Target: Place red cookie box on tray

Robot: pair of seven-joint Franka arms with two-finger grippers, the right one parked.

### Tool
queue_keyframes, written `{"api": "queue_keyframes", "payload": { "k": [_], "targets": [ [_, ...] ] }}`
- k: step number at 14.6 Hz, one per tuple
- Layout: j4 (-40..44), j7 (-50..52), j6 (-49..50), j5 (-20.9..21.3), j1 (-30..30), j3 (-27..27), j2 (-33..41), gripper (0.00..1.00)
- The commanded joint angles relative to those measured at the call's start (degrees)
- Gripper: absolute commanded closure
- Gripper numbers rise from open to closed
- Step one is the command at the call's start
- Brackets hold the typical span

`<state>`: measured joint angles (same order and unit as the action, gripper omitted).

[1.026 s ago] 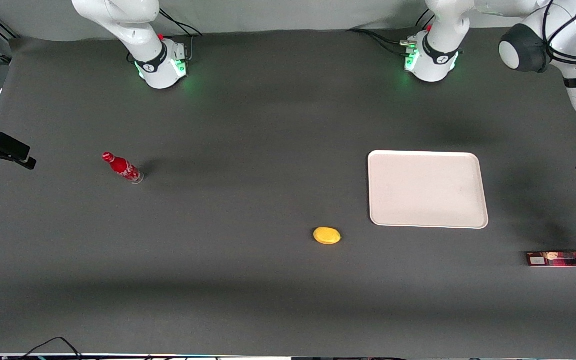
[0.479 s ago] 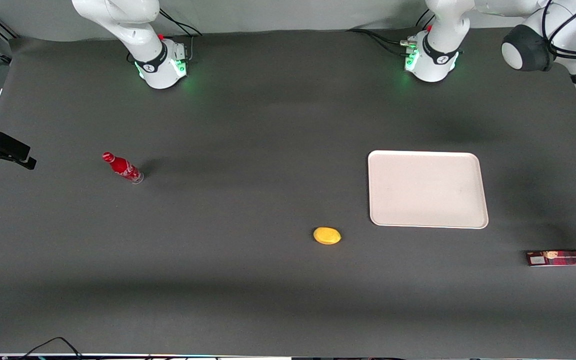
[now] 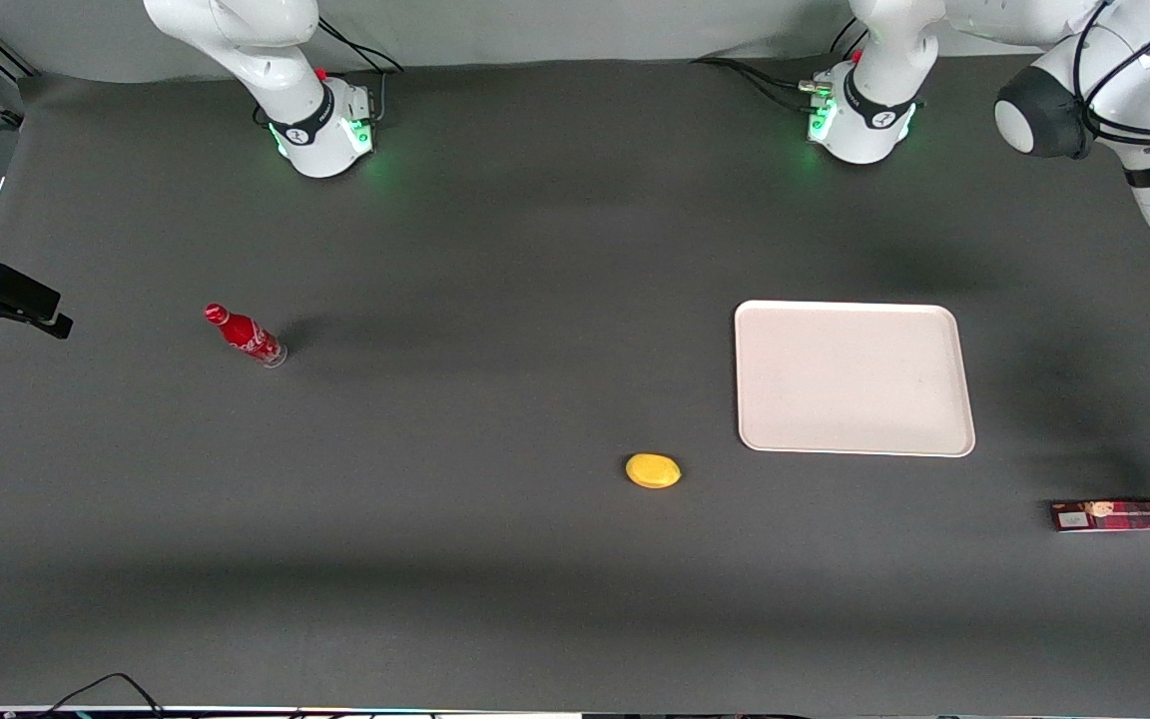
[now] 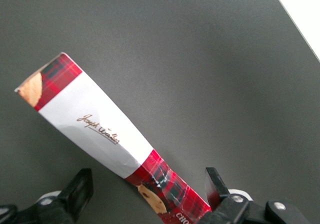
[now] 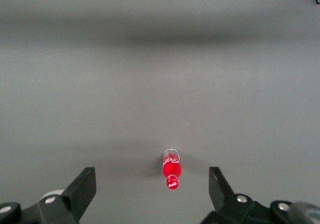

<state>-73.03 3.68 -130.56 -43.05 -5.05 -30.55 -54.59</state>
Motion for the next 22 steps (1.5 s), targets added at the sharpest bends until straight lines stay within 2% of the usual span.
{"api": "queue_keyframes", "payload": {
  "k": [1, 3, 4, 5, 10, 13, 15, 19, 22],
  "targets": [
    [0.16, 0.80, -1.62, -3.61, -0.22, -0.39, -1.22, 0.00],
    [0.16, 0.80, -2.15, -4.92, -0.48, -0.30, -1.48, 0.21],
    [0.08, 0.71, -2.76, -5.72, -0.49, -0.30, -1.48, 0.49],
    [-0.01, 0.28, -3.20, -5.99, -0.49, -0.30, -1.57, 0.99],
    [0.25, 0.89, -1.64, -5.81, -0.14, -0.56, -0.79, 1.00],
    [3.05, 0.71, 8.18, -2.66, 0.65, -4.14, 2.12, 1.00],
    [5.69, 0.45, 15.39, 1.81, 1.36, -5.74, 4.39, 1.00],
    [6.40, -1.66, 27.44, 16.22, 3.90, -5.22, 15.10, 1.00],
    [6.23, -1.92, 39.47, 26.32, 4.26, 0.12, 24.33, 1.00]
  ]
}}
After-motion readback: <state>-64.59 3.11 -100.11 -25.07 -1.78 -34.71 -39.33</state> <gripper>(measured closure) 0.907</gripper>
